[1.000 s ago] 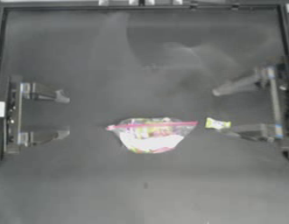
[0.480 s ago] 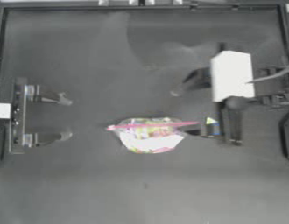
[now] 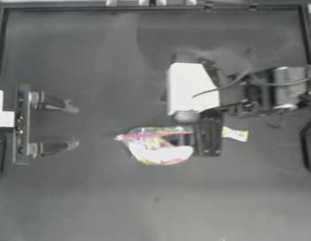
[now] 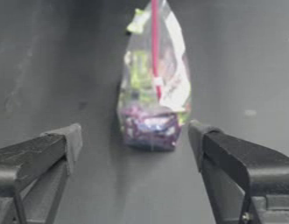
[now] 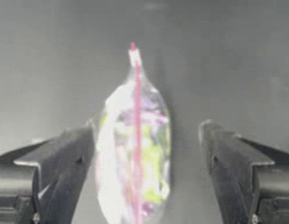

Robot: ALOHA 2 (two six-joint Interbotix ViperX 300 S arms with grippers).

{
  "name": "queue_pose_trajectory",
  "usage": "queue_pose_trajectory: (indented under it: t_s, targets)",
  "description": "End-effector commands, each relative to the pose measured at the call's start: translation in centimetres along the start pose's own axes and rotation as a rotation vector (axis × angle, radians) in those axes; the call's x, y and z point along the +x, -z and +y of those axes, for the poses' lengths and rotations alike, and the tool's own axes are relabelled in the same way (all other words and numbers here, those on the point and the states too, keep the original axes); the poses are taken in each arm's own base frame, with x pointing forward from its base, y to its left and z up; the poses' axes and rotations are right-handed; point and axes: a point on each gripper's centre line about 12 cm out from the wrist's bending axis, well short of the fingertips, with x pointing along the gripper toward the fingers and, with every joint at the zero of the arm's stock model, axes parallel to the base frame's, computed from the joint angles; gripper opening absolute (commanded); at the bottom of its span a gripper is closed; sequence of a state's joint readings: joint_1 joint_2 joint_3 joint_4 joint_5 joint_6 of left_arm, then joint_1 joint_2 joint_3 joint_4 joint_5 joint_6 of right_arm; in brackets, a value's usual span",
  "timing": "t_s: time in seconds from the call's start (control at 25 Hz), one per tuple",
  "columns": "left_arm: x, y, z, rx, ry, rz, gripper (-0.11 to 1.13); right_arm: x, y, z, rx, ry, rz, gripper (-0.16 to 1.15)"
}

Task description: Put candy in bag

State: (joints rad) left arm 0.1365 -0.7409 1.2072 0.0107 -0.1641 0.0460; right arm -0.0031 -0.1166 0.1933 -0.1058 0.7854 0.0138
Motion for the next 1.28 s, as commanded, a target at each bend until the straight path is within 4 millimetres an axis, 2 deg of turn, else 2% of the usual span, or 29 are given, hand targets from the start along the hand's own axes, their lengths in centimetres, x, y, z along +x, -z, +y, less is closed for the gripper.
queue_pose_trajectory:
  t_s: [0.04, 0.36, 0.72, 0.96, 1.28]
  targets:
    - [0.5, -0.1, 0.1, 0.001, -0.006, -0.007, 1.01, -0.3, -1.8, 0.4, -0.013, -0.001, -0.014, 0.98]
    - [0.7, 0.5, 0.3, -0.004, -0.013, -0.007, 1.01, 2.6, -2.8, 0.8, -0.044, 0.015, 0.066, 0.98]
    - [0.9, 0.9, 0.3, -0.005, -0.014, 0.008, 1.01, 4.5, -4.0, 0.8, -0.062, 0.027, 0.094, 0.98]
    - [1.2, 1.3, 0.2, -0.004, -0.011, 0.033, 1.01, 6.1, -4.0, 0.9, -0.066, 0.028, 0.120, 0.98]
    - [1.3, 1.4, 0.3, -0.005, -0.012, 0.031, 1.01, 7.2, -4.3, 0.9, -0.071, 0.036, 0.137, 0.98]
